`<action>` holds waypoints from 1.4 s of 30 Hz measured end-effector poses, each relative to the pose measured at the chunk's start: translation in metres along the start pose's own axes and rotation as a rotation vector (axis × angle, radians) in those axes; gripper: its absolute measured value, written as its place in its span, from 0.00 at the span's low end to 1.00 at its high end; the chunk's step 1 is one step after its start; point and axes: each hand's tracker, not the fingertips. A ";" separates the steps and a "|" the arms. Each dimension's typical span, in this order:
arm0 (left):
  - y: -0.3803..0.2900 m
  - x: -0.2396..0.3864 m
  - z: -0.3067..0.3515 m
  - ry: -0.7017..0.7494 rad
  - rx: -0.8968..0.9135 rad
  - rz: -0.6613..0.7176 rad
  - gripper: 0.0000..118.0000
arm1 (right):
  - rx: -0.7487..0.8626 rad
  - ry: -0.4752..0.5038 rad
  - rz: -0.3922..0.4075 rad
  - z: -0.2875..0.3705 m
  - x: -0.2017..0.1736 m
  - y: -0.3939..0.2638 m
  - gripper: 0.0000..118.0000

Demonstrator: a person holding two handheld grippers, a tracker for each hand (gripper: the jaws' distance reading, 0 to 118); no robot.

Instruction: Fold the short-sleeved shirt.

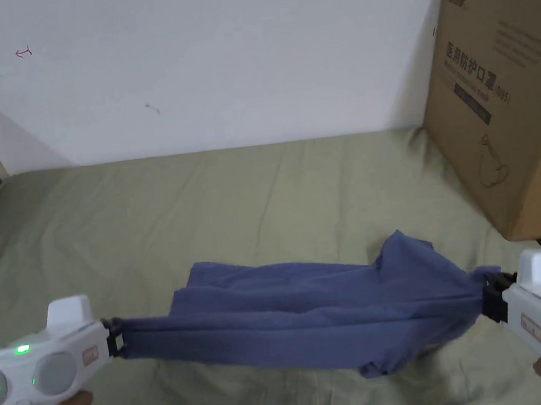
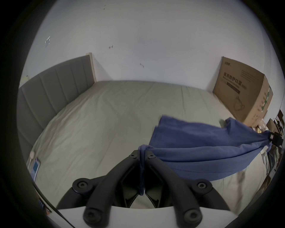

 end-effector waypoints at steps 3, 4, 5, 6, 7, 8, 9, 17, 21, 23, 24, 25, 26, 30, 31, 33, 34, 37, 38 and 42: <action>-0.035 -0.008 0.021 0.009 -0.015 0.012 0.01 | -0.032 -0.001 -0.020 0.019 0.014 -0.030 0.07; -0.048 -0.011 0.027 0.009 -0.018 0.018 0.01 | -0.044 -0.001 -0.027 0.027 0.016 -0.041 0.07; -0.058 -0.014 0.034 0.012 -0.027 0.021 0.01 | -0.053 -0.001 -0.035 0.033 0.019 -0.051 0.07; -0.068 -0.017 0.040 0.016 -0.034 0.024 0.02 | -0.058 -0.002 -0.041 0.037 0.023 -0.059 0.07; -0.079 -0.019 0.047 0.004 -0.065 0.048 0.02 | -0.072 -0.005 -0.048 0.044 0.026 -0.068 0.07; -0.089 -0.021 0.053 0.007 -0.073 0.054 0.01 | -0.079 -0.008 -0.049 0.050 0.027 -0.076 0.07; -0.099 -0.025 0.059 0.010 -0.086 0.060 0.01 | -0.088 -0.015 -0.050 0.056 0.028 -0.085 0.07; -0.166 -0.034 0.086 0.034 -0.201 0.044 0.01 | -0.258 -0.037 -0.021 0.081 0.036 -0.151 0.07; -0.192 -0.034 0.080 0.063 -0.303 0.028 0.02 | -0.378 -0.053 -0.032 0.074 0.039 -0.177 0.07; -0.200 -0.035 0.073 0.073 -0.341 0.027 0.02 | -0.428 -0.059 -0.038 0.067 0.038 -0.187 0.07; -0.202 -0.033 0.071 0.079 -0.361 0.018 0.02 | -0.443 -0.063 -0.044 0.064 0.039 -0.190 0.07; -0.205 -0.032 0.067 0.086 -0.390 0.010 0.02 | -0.463 -0.064 -0.046 0.060 0.040 -0.193 0.07; -0.207 -0.031 0.064 0.091 -0.414 0.005 0.02 | -0.466 -0.069 -0.052 0.057 0.039 -0.197 0.07; -0.206 -0.025 0.057 0.088 -0.446 -0.019 0.05 | -0.444 -0.072 -0.084 0.062 0.037 -0.192 0.09; -0.201 -0.023 0.058 0.079 -0.436 -0.024 0.13 | -0.443 -0.072 -0.078 0.064 0.036 -0.185 0.14; -0.191 -0.020 0.063 0.084 -0.434 -0.026 0.49 | -0.396 -0.060 -0.045 0.068 0.035 -0.170 0.45; -0.182 -0.018 0.067 0.073 -0.421 0.002 0.68 | -0.362 -0.058 -0.032 0.072 0.033 -0.160 0.62; -0.152 -0.009 0.089 0.009 -0.292 0.076 0.91 | -0.219 -0.027 -0.028 0.088 0.029 -0.122 0.79; -0.141 -0.006 0.095 -0.008 -0.248 0.086 0.91 | -0.180 -0.017 -0.021 0.095 0.025 -0.109 0.79; -0.096 0.013 0.126 -0.033 -0.036 0.063 0.91 | 0.011 0.016 0.016 0.123 0.011 -0.053 0.79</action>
